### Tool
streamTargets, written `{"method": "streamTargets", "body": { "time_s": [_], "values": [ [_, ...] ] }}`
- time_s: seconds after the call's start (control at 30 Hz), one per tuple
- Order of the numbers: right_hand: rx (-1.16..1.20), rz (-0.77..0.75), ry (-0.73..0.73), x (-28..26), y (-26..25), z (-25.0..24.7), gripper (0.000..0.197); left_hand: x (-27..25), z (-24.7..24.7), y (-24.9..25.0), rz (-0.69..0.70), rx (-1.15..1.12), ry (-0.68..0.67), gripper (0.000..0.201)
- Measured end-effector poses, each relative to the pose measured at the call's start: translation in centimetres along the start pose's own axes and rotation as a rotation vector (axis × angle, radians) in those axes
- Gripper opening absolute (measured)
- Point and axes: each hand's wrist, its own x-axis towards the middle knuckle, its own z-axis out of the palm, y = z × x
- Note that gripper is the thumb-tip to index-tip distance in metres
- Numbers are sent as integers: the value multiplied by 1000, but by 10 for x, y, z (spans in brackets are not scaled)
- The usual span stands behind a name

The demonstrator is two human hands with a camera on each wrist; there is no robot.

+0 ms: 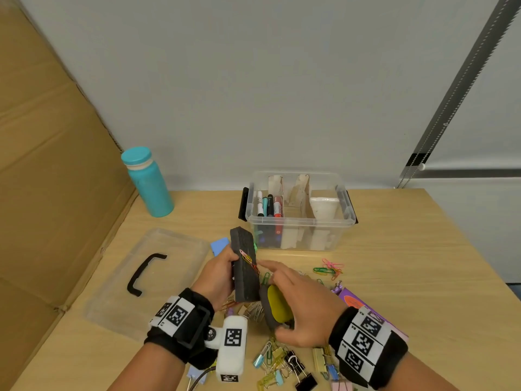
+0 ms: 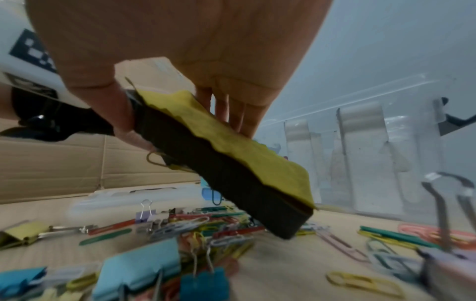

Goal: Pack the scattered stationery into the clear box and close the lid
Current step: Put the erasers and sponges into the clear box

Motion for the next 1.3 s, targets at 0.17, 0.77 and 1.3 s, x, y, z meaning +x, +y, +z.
{"method": "streamTargets", "body": {
  "time_s": [0.17, 0.77, 1.3],
  "values": [
    [-16, -31, 3, 6, -5, 5, 59, 1, 4, -1, -2, -17, -18, 35],
    [-49, -90, -47, 2, -6, -7, 58, 3, 5, 1, 4, 84, -13, 33],
    [-71, -81, -60, 3, -9, -10, 58, -1, 1, 2, -16, 22, -27, 37]
  ]
}}
